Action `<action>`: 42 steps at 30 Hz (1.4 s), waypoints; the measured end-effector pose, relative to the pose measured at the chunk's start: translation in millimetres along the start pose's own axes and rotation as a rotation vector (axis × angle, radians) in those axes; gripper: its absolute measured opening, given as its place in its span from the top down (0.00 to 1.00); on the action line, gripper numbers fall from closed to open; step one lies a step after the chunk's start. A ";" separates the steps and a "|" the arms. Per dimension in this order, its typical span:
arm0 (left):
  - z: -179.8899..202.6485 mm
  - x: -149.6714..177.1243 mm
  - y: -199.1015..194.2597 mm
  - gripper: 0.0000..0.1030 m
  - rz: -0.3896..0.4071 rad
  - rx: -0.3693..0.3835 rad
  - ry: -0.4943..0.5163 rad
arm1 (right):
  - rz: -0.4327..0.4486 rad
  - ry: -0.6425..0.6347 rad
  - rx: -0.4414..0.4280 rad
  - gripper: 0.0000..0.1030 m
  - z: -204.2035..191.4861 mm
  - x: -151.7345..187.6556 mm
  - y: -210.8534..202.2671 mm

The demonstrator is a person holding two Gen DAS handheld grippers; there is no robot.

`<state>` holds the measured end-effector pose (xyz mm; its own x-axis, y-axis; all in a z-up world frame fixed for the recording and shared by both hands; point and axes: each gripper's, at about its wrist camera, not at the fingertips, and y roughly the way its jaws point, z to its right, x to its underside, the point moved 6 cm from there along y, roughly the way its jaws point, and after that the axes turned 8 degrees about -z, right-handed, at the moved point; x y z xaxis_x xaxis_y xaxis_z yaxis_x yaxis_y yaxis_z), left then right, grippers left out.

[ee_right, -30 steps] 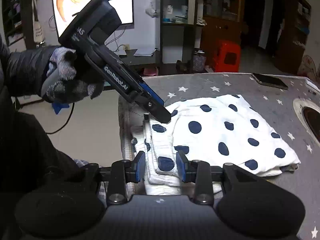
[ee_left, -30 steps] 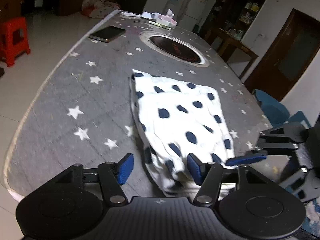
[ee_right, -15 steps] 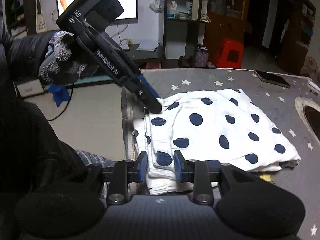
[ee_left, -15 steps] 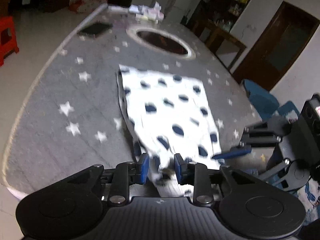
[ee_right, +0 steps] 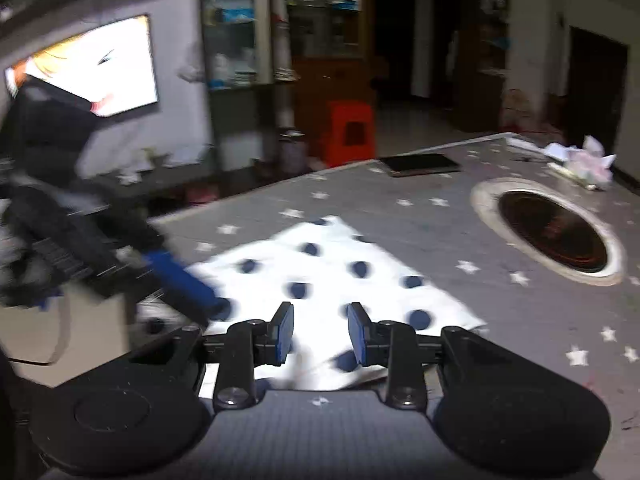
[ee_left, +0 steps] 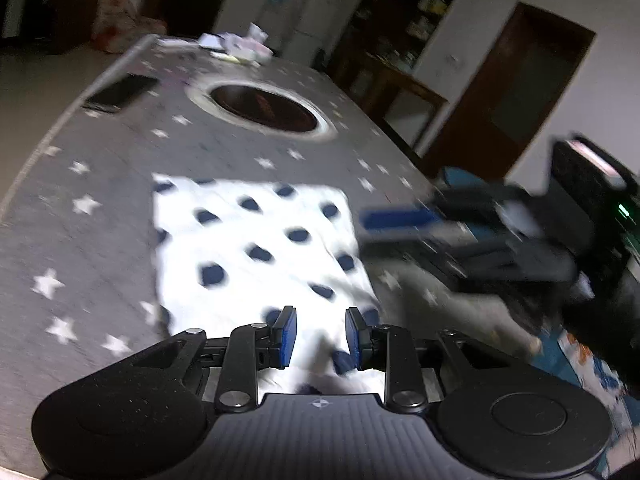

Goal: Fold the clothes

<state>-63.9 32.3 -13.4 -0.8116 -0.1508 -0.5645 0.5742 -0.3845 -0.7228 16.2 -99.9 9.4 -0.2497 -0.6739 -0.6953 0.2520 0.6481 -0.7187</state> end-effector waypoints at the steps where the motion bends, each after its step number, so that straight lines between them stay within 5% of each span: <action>1: 2.9 3.7 2.8 0.73 -0.010 0.006 0.008 | -0.004 0.004 0.010 0.72 3.0 -1.0 6.7; 11: 2.8 18.3 8.5 0.72 -0.047 0.009 0.000 | -0.067 0.078 0.103 0.72 40.1 -1.6 64.9; 22: -1.3 20.3 9.6 0.71 -0.050 0.015 -0.015 | -0.071 0.131 0.160 0.72 63.2 -1.0 73.3; 32: 0.9 20.6 10.3 0.64 -0.039 0.021 -0.018 | -0.072 -0.030 -0.074 0.71 6.5 -33.3 79.5; 42: -0.1 21.6 9.5 0.64 -0.033 0.033 -0.028 | -0.120 -0.131 -0.100 0.71 -17.6 -54.8 116.9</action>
<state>-75.9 25.5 -32.5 -0.8332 -0.1627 -0.5285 0.5432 -0.4194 -0.7273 42.9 19.0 -36.7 -0.1467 -0.7848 -0.6021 0.1316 0.5878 -0.7982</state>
